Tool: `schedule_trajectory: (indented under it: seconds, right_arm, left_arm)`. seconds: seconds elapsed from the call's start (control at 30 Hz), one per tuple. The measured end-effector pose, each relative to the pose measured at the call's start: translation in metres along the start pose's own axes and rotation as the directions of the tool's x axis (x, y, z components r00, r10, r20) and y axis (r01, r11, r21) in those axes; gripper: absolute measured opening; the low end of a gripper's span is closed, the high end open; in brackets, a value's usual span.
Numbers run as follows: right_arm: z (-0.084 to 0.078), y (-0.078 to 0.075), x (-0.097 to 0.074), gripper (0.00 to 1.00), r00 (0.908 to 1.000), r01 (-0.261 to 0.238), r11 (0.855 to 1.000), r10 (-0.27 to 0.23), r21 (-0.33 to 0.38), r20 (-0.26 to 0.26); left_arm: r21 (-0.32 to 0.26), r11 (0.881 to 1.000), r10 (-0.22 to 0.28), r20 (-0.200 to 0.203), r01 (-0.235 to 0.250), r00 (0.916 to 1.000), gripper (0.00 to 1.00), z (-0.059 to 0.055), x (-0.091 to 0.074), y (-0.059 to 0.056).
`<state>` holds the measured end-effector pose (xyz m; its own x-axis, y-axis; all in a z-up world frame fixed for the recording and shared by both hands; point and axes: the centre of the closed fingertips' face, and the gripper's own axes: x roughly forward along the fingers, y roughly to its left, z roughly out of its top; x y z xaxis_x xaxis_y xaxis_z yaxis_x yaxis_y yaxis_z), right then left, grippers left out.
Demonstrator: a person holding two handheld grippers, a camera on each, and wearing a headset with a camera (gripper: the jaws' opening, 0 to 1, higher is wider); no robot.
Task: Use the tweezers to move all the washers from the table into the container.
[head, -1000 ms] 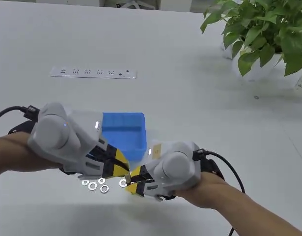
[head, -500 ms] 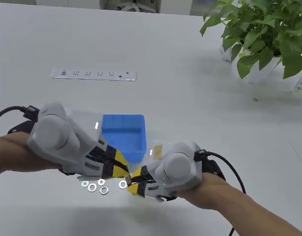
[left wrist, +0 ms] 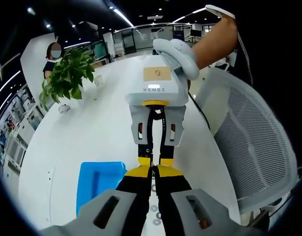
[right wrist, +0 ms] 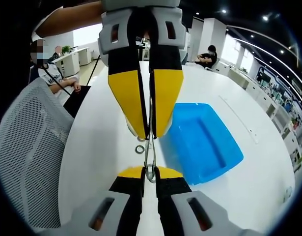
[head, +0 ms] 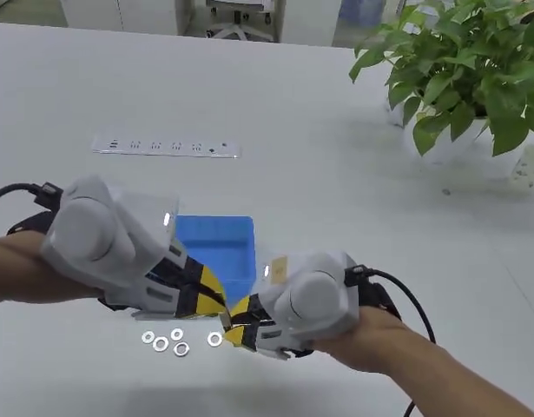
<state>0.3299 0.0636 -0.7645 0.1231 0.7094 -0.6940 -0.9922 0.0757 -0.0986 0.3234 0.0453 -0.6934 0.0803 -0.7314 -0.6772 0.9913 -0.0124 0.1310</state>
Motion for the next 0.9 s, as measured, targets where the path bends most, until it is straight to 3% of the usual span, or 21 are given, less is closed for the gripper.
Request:
schedule_trajectory:
  seconds: [0.37, 0.9]
  right_arm:
    - [0.010, -0.011, -0.010, 0.10, 0.9997, 0.022, 1.000, -0.021, -0.016, 0.007]
    - [0.024, -0.040, -0.017, 0.10, 0.9987, 0.048, 0.997, -0.047, -0.055, 0.019]
  left_arm:
    - [0.026, 1.000, 0.013, 0.000, -0.013, 0.9999, 0.06, 0.010, -0.008, 0.008]
    - [0.059, 0.997, 0.044, 0.002, -0.044, 0.9990, 0.06, 0.019, -0.020, 0.035]
